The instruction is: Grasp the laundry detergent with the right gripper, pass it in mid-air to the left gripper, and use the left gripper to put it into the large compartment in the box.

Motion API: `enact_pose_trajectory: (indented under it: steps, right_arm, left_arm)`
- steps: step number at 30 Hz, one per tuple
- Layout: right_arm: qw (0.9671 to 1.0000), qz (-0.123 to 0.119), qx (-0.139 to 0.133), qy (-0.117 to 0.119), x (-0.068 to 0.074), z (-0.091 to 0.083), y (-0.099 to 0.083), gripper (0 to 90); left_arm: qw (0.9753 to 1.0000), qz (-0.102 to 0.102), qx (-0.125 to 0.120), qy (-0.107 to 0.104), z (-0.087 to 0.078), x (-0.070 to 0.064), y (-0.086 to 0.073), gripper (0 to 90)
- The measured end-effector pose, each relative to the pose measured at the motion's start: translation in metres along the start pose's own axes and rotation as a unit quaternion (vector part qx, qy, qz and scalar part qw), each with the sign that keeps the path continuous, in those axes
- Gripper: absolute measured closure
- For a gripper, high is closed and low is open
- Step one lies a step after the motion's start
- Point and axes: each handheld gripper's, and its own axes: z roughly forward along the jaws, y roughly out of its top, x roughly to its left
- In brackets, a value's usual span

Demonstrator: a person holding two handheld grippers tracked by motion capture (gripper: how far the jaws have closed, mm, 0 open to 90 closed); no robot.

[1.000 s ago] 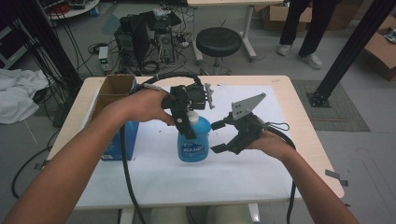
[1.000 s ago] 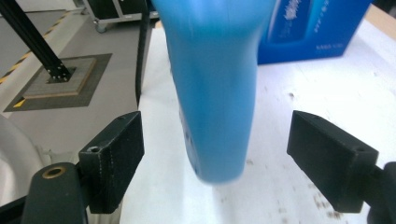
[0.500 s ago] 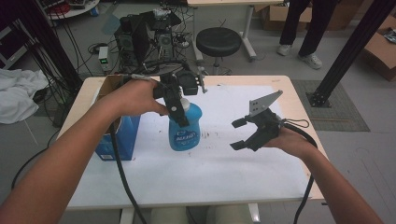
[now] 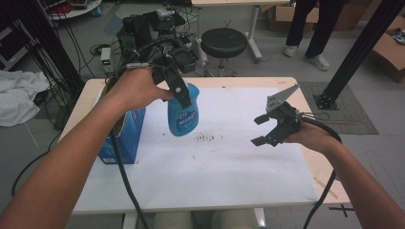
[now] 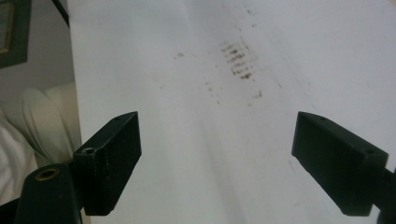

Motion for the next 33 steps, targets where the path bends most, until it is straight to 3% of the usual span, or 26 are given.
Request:
enact_pose_trajectory:
  steps: [1,3,5,6,7,9,11,12,13,14,20,21,24,25,28,33]
  right_arm:
    - [0.9998,0.003,0.018,-0.007,-0.004,-0.002,-0.001,15.6]
    - [0.9995,0.005,0.029,-0.012,-0.008,-0.004,-0.001,15.6]
    - [0.999,0.006,0.041,-0.017,-0.011,-0.006,0.0,15.8]
    - [0.999,0.006,0.041,-0.017,-0.011,-0.006,0.0,15.8]
    - [0.9981,0.007,0.058,-0.021,-0.014,-0.007,0.0,15.8]
    - [0.9974,0.005,0.067,-0.024,-0.016,-0.008,0.001,15.7]
    - [0.9967,0.004,0.076,-0.028,-0.019,-0.009,0.002,15.8]
    - [0.9963,0.004,0.081,-0.03,-0.02,-0.01,0.003,15.9]
    - [0.9963,0.004,0.081,-0.03,-0.02,-0.01,0.003,15.9]
    - [0.9951,0.002,0.093,-0.034,-0.022,-0.011,0.004,16.0]
    - [0.9938,0.005,0.103,-0.041,-0.026,-0.015,0.003,16.3]
    - [0.9938,0.005,0.103,-0.041,-0.026,-0.015,0.003,16.3]
    - [0.9934,0.006,0.106,-0.042,-0.027,-0.017,0.001,16.6]
    - [0.9931,0.006,0.109,-0.042,-0.028,-0.017,0.0,16.5]
    - [0.9929,0.006,0.111,-0.041,-0.029,-0.017,0.0,16.7]
    - [0.9926,0.006,0.114,-0.042,-0.03,-0.018,0.0,16.7]
  left_arm:
    - [0.9999,-0.013,-0.002,0.005,-0.003,0.002,0.001,37.6]
    - [0.9986,-0.049,-0.006,0.017,-0.012,0.008,0.002,37.6]
    - [0.9971,-0.071,-0.008,0.025,-0.016,0.014,0.002,37.7]
    - [0.9971,-0.071,-0.008,0.025,-0.016,0.014,0.002,37.7]
    - [0.9953,-0.092,-0.009,0.031,-0.02,0.018,0.002,37.6]
    - [0.9931,-0.111,-0.009,0.038,-0.023,0.023,0.002,37.7]
    - [0.9922,-0.118,-0.007,0.039,-0.025,0.025,0.001,37.7]
    - [0.99,-0.135,-0.008,0.043,-0.028,0.029,0.001,37.7]
    - [0.99,-0.135,-0.008,0.043,-0.028,0.029,0.001,37.7]
    - [0.9873,-0.152,-0.008,0.046,-0.032,0.033,0.0,37.7]
    - [0.9787,-0.196,-0.007,0.06,-0.05,0.046,-0.003,37.8]
    - [0.9787,-0.196,-0.007,0.06,-0.05,0.046,-0.003,37.8]
    - [0.9733,-0.22,-0.007,0.066,-0.062,0.054,-0.007,37.8]
    - [0.9698,-0.234,-0.008,0.068,-0.066,0.057,-0.01,37.8]
    - [0.9645,-0.253,-0.009,0.074,-0.073,0.062,-0.015,37.9]
    - [0.9527,-0.291,-0.011,0.086,-0.083,0.073,-0.028,37.9]
